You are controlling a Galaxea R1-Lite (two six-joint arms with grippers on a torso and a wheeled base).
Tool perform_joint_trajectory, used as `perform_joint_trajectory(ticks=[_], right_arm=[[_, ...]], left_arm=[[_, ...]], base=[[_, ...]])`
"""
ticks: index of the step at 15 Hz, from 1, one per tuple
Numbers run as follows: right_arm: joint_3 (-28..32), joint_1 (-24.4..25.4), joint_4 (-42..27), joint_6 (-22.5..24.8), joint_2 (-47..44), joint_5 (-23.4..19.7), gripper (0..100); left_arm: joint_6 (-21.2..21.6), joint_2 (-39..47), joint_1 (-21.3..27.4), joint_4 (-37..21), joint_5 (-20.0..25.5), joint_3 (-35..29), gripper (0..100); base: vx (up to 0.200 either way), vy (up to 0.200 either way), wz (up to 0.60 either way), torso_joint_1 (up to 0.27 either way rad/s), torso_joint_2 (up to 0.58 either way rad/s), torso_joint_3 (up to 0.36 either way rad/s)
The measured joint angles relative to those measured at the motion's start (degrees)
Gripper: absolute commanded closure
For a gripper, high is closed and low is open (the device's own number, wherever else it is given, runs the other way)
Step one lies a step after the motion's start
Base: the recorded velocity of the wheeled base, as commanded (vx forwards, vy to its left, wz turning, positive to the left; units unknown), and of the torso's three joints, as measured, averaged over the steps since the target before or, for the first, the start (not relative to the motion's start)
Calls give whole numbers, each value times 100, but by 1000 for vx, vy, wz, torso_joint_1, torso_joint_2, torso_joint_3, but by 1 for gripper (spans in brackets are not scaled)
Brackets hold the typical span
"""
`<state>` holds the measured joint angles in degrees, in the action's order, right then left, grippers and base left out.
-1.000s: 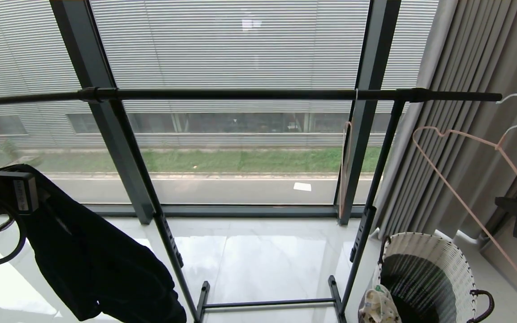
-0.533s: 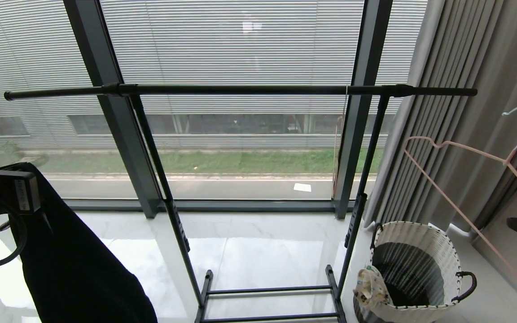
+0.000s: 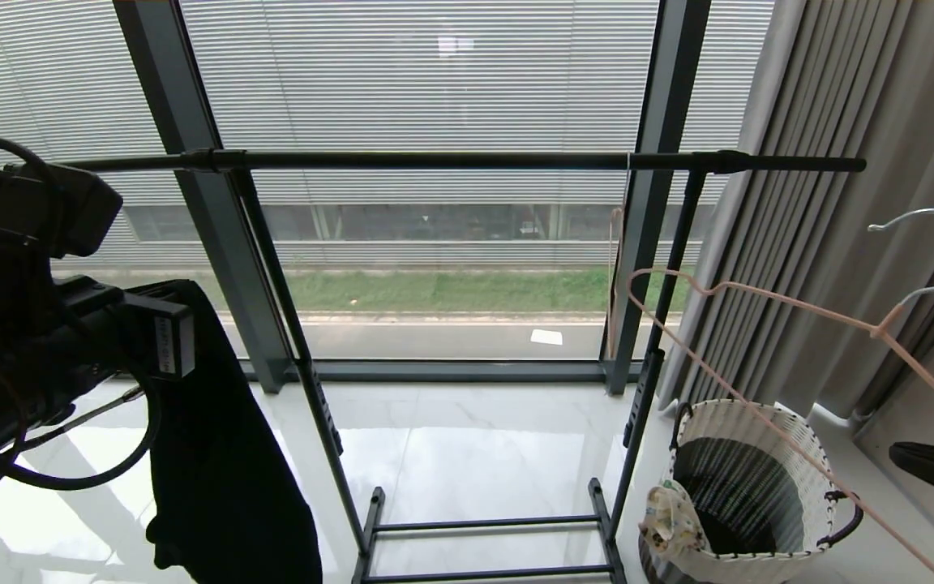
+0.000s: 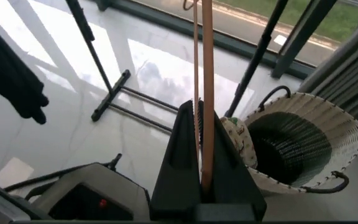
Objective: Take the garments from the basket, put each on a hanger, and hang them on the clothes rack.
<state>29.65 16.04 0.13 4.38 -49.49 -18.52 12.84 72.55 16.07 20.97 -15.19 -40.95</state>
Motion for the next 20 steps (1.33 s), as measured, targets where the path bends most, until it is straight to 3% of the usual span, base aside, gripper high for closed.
perform_joint_trajectory(ticks=[4,7,14,20], right_arm=[[-272,1559,-9,0,104,-77,100],[-405,2453,71,11,96,-72,100],[-411,2676,996,98,-475,-69,100],[-411,2682,1459,216,-1057,-48,100]], left_arm=[[-934,896,873,5,-930,-896,100],[-1302,1527,1399,2,-1141,-1486,100],[-1363,2083,2252,2,-1152,-1691,100],[-1359,2120,2615,2,-1154,-1698,100]], base=[[0,0,0,0,0,0],[0,0,0,0,0,0],[0,0,0,0,0,0],[0,0,0,0,0,0]])
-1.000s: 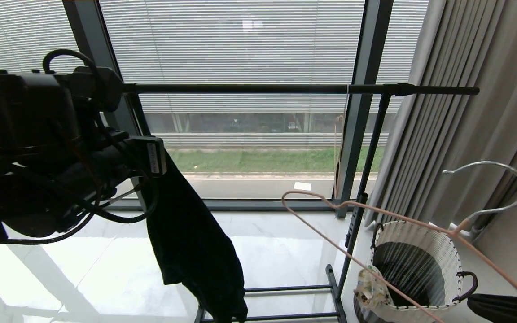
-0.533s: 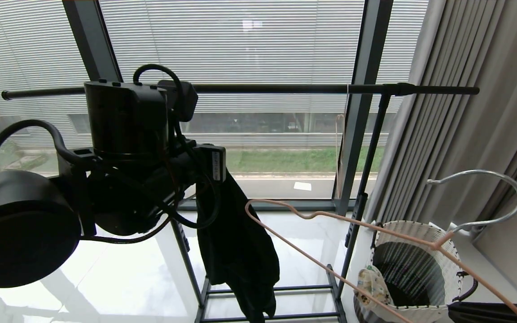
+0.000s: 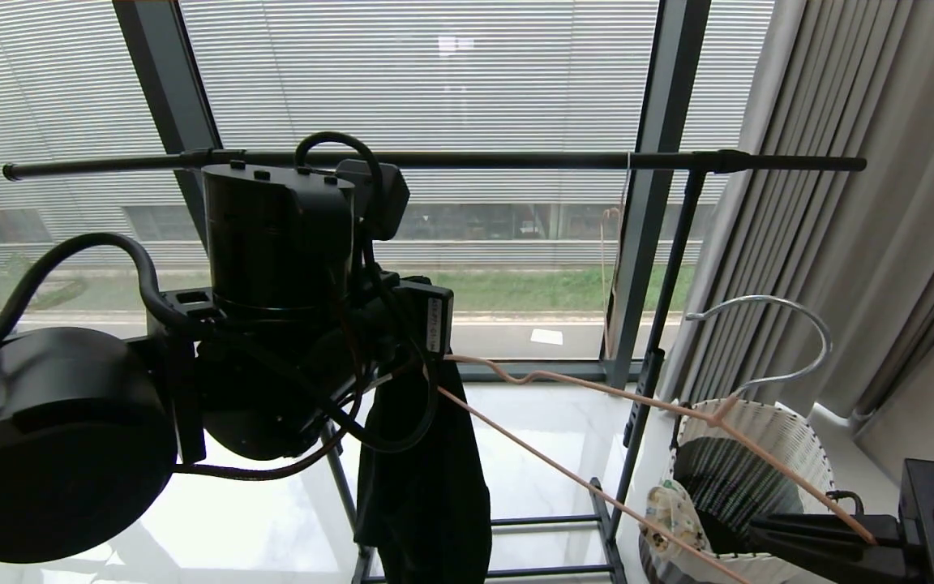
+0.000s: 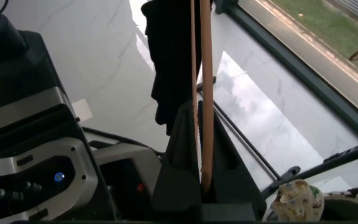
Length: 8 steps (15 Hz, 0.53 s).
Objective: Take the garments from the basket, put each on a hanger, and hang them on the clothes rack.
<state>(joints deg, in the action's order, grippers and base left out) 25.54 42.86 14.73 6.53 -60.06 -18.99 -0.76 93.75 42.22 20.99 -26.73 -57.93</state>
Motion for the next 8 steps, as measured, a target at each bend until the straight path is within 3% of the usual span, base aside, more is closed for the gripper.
perform_joint_trajectory(ticks=[8], right_arm=[[133,-37,308,-20,-366,176,100]], left_arm=[[10,-69,83,0,-13,9,100]], base=[[0,0,0,0,0,0]])
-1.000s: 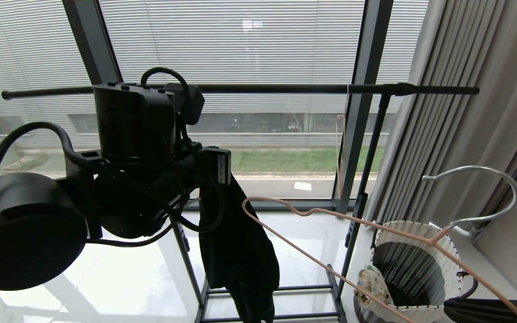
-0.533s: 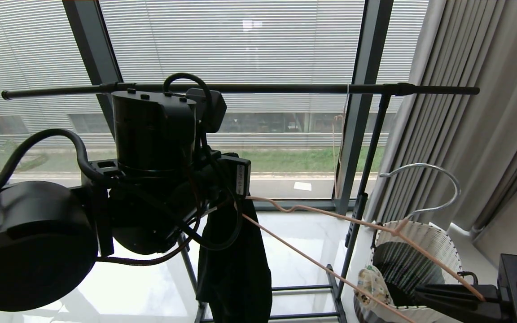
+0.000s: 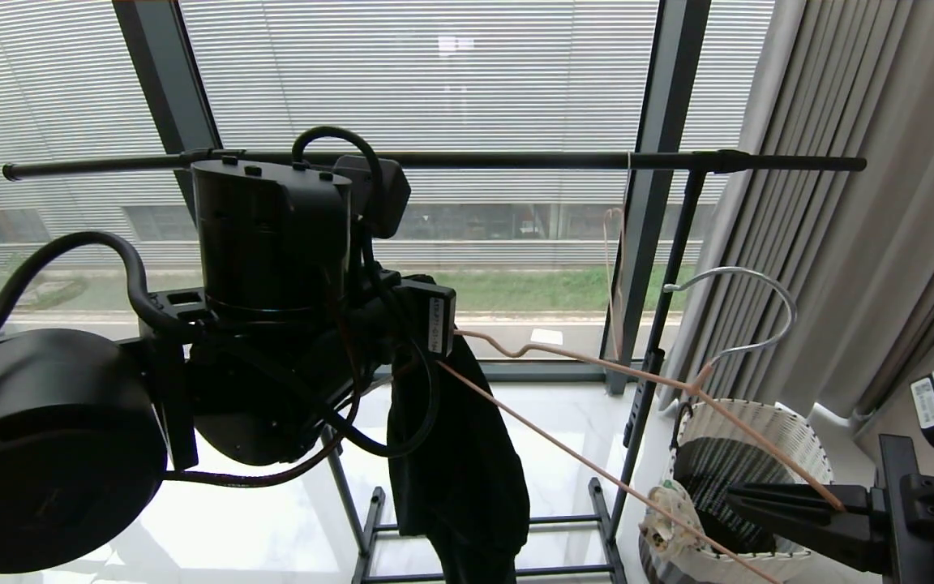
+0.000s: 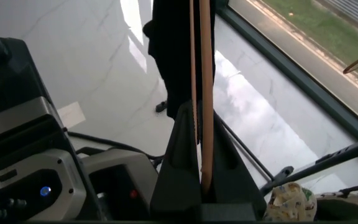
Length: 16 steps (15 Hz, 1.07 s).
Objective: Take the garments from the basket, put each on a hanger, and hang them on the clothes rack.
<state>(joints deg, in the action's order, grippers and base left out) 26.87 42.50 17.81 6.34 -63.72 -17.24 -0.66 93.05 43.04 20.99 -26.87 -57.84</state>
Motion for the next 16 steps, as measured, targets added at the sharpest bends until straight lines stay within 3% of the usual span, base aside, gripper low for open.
perform_joint_trajectory(ticks=[6,11,13,16], right_arm=[[341,-27,285,-24,-439,2,100],[778,4,813,-16,-1353,2,100],[898,39,961,-18,-1690,2,100],[946,177,1092,-18,-2009,-5,100]], left_arm=[[0,-72,257,-2,-4,-106,100],[-27,-138,345,-2,-22,-340,100],[-260,-143,588,-2,-9,-386,100],[-221,-173,684,-11,328,-401,100]], base=[[0,0,0,0,0,0],[0,0,0,0,0,0],[0,0,0,0,0,0],[0,0,0,0,0,0]])
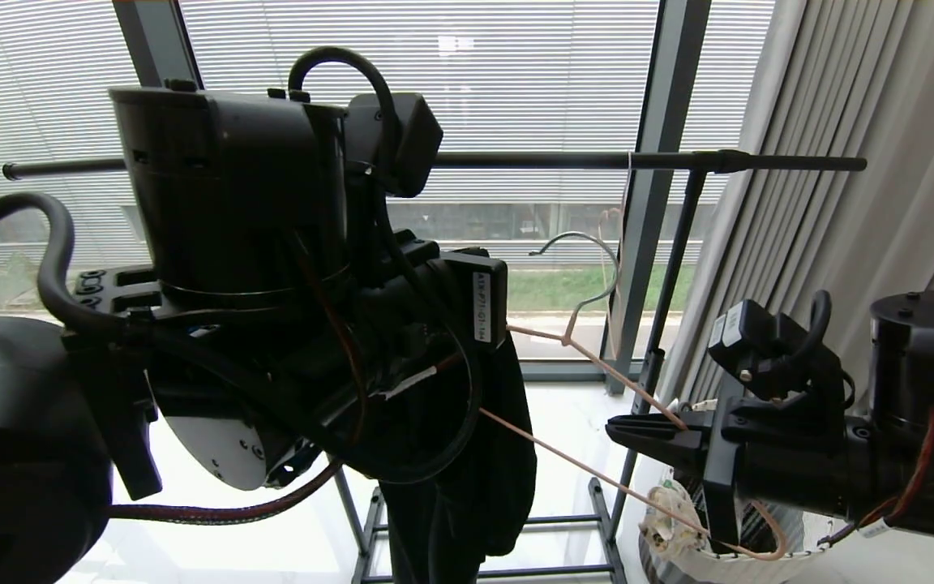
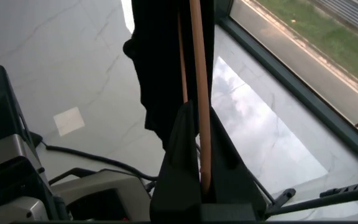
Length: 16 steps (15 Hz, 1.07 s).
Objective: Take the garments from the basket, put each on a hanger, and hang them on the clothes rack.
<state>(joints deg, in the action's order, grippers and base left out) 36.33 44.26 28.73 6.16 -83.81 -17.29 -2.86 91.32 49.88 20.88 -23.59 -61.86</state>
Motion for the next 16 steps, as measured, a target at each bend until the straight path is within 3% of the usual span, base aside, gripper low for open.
perform_joint_trajectory(ticks=[3,5,8,11,16], right_arm=[[-37,-63,0,-2,-1,-9,100],[-163,-168,-2,-6,178,-41,100],[-422,-254,-9,-11,507,-217,100],[-590,-290,-16,-11,785,-532,100],[-616,-397,17,-17,741,-624,100]], left_arm=[[661,-2,-702,0,202,4,100],[1107,29,-1336,0,747,-13,100],[1504,88,-1822,0,1018,-33,100],[1542,168,-1913,-2,1033,-40,100],[1535,199,-1471,0,1024,-11,100]], base=[[0,0,0,0,0,0],[0,0,0,0,0,0],[0,0,0,0,0,0],[0,0,0,0,0,0],[0,0,0,0,0,0]])
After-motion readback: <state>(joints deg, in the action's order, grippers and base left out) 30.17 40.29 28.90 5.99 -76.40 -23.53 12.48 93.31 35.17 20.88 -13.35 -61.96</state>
